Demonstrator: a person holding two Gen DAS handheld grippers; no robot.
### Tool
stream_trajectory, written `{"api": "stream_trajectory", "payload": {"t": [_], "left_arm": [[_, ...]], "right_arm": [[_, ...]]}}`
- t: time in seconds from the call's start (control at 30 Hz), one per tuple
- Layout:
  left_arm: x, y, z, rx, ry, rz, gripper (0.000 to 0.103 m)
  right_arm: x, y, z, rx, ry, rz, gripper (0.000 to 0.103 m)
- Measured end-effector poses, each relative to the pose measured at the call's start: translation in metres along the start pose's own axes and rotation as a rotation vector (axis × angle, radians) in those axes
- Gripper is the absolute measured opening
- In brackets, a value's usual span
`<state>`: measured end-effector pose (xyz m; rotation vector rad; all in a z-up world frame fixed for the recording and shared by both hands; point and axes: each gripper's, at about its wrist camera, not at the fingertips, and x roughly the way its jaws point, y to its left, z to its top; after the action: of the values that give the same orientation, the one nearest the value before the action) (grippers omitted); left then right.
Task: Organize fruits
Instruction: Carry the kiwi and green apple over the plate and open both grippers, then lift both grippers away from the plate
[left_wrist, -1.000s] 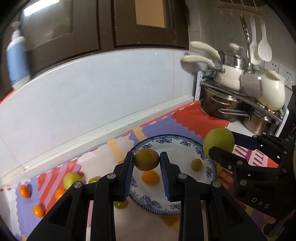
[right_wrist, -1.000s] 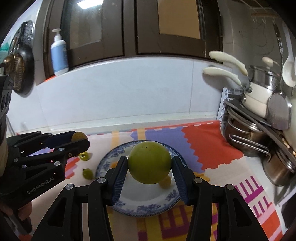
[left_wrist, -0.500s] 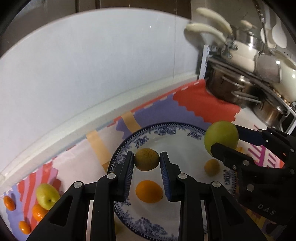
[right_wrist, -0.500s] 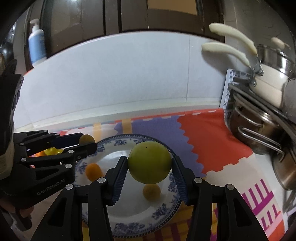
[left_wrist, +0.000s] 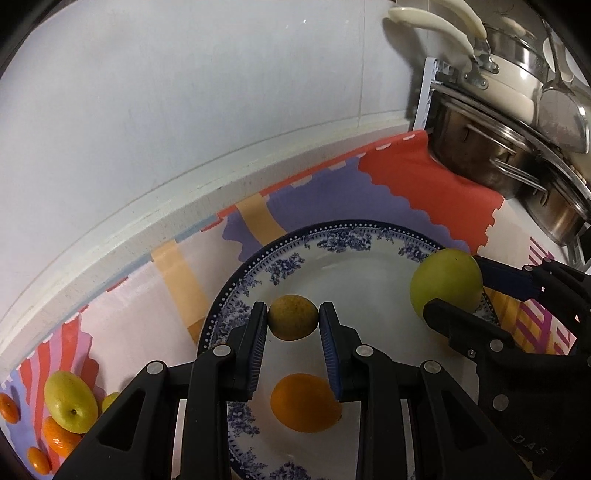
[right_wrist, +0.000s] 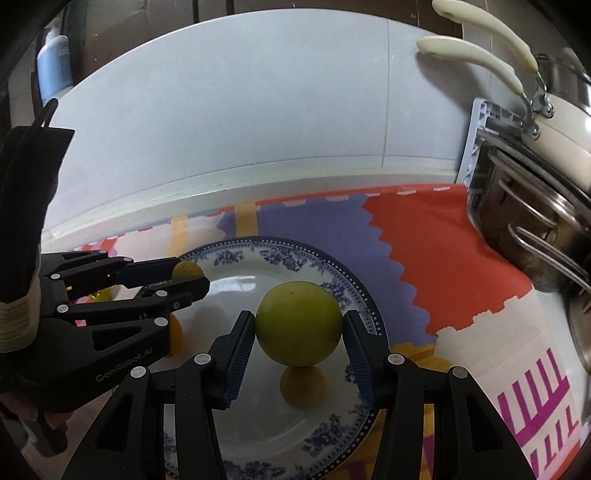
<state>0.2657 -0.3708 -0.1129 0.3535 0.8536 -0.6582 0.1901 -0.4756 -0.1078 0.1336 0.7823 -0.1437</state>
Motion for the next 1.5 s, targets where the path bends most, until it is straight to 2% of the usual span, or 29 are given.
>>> {"api": "stream_trajectory", "payload": {"t": [0.13, 0.23, 0.4, 0.63, 0.8, 0.93, 1.1, 1.2, 1.37, 1.5], "left_arm": [[0.003, 0.0, -0.002, 0.003, 0.004, 0.006, 0.029], [0.0, 0.001, -0.002, 0.0, 0.0, 0.011, 0.037], [-0.02, 0.005, -0.005, -0.017, -0.041, 0.025, 0.044], [-0.065, 0.013, -0.013, -0.049, -0.13, 0.06, 0.053], [-0.101, 0.017, -0.02, -0.083, -0.194, 0.073, 0.063], [-0.129, 0.022, -0.029, -0.108, -0.243, 0.105, 0.066], [-0.159, 0.027, -0.046, -0.126, -0.283, 0.153, 0.074], [-0.18, 0.033, -0.058, -0.152, -0.311, 0.179, 0.077], [-0.21, 0.041, -0.079, -0.197, -0.343, 0.215, 0.084], [-0.234, 0.046, -0.097, -0.208, -0.368, 0.252, 0.087]], "right_arm": [[0.004, 0.0, -0.001, 0.0, 0.01, 0.0, 0.05], [0.003, 0.0, -0.003, -0.006, -0.004, -0.007, 0.05], [-0.01, 0.003, 0.0, -0.016, -0.048, -0.021, 0.05], [-0.037, 0.006, -0.001, -0.006, -0.088, -0.03, 0.051], [-0.063, 0.016, 0.0, -0.017, -0.134, -0.027, 0.058], [-0.083, 0.026, 0.0, -0.015, -0.166, -0.023, 0.061], [-0.108, 0.041, -0.002, -0.028, -0.205, -0.01, 0.061], [-0.12, 0.05, -0.004, -0.035, -0.217, 0.0, 0.066], [-0.138, 0.068, -0.01, -0.061, -0.234, 0.016, 0.067], [-0.156, 0.084, -0.016, -0.078, -0.255, 0.042, 0.073]]}}
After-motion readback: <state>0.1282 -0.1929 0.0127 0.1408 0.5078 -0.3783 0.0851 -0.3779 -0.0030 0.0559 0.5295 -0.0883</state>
